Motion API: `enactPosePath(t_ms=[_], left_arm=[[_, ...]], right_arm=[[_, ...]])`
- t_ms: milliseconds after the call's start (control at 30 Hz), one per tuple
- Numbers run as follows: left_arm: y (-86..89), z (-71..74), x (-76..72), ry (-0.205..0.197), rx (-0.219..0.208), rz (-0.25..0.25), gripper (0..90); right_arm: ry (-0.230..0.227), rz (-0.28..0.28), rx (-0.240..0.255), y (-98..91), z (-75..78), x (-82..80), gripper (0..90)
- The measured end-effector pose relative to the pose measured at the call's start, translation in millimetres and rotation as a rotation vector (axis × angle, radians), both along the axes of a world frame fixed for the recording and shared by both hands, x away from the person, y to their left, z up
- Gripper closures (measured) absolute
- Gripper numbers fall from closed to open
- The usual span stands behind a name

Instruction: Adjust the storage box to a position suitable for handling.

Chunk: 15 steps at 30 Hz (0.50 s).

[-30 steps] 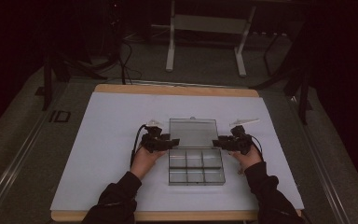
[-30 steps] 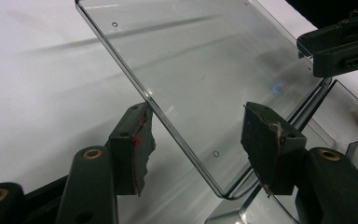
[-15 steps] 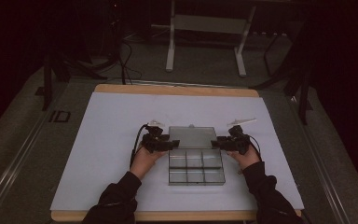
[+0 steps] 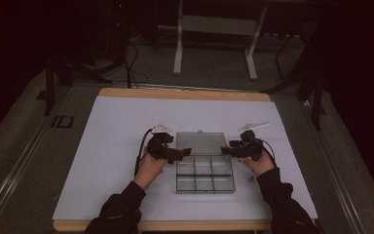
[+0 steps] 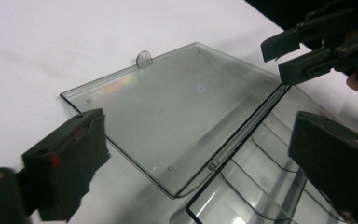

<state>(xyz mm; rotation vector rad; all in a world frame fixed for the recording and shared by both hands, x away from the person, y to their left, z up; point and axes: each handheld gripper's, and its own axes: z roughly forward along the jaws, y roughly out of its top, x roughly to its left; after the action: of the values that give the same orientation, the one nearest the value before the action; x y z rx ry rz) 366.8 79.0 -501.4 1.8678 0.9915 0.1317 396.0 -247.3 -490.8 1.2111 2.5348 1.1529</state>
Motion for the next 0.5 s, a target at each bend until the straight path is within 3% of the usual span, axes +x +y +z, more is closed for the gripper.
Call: enactPosePath(t_ms=[400,500], left_arm=[[16.5,-0.2,-23.0,0.006,0.024,-0.011,3.3],[19.6,1.4,-28.8,-0.014,0.03,-0.013,3.3]], right_arm=[[-0.025,0.007,-0.005,-15.1,6.7,-7.3,40.1],[-0.028,0.01,-0.012,-18.5,7.5,-9.2,39.6]])
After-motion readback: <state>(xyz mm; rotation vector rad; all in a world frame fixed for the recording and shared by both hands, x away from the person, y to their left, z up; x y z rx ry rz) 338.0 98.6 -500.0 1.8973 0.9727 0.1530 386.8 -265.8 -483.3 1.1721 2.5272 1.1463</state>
